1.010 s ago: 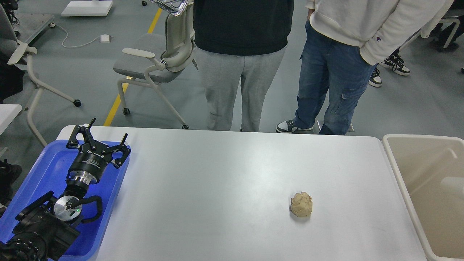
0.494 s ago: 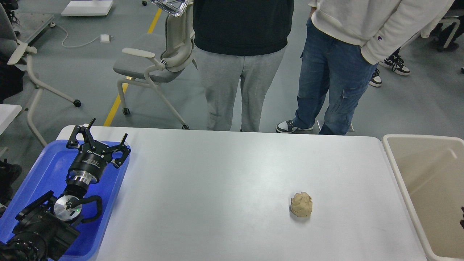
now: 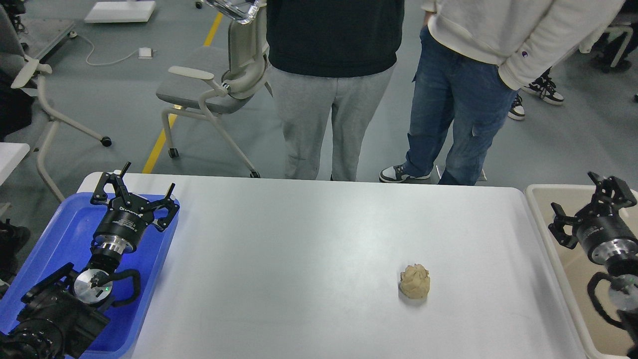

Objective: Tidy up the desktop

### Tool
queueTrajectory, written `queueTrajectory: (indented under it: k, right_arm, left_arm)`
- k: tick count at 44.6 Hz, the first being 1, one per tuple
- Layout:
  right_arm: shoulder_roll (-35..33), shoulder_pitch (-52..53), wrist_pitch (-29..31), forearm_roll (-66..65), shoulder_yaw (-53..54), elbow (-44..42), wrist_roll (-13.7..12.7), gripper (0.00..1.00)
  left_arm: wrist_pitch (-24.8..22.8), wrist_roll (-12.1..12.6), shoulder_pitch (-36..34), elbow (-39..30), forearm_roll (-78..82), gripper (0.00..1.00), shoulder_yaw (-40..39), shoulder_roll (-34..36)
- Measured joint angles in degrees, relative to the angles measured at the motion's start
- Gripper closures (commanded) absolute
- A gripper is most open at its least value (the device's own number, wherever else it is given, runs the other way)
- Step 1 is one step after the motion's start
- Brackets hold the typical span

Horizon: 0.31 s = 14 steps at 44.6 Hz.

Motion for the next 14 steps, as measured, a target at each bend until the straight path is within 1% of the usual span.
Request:
queueTrajectory:
  k: [7, 14]
  right_arm:
    - [6.6, -1.8, -0.1, -9.1, 9.4, 4.6, 0.3, 0.00]
    - [10.4, -2.5, -0.1, -13.4, 13.6, 6.6, 0.4, 0.00]
  left_arm:
    - [0.0, 0.0, 0.0, 0.0, 0.0, 0.00, 0.0, 0.0]
    - [0.0, 0.0, 0.0, 0.0, 0.0, 0.00, 0.0, 0.0]
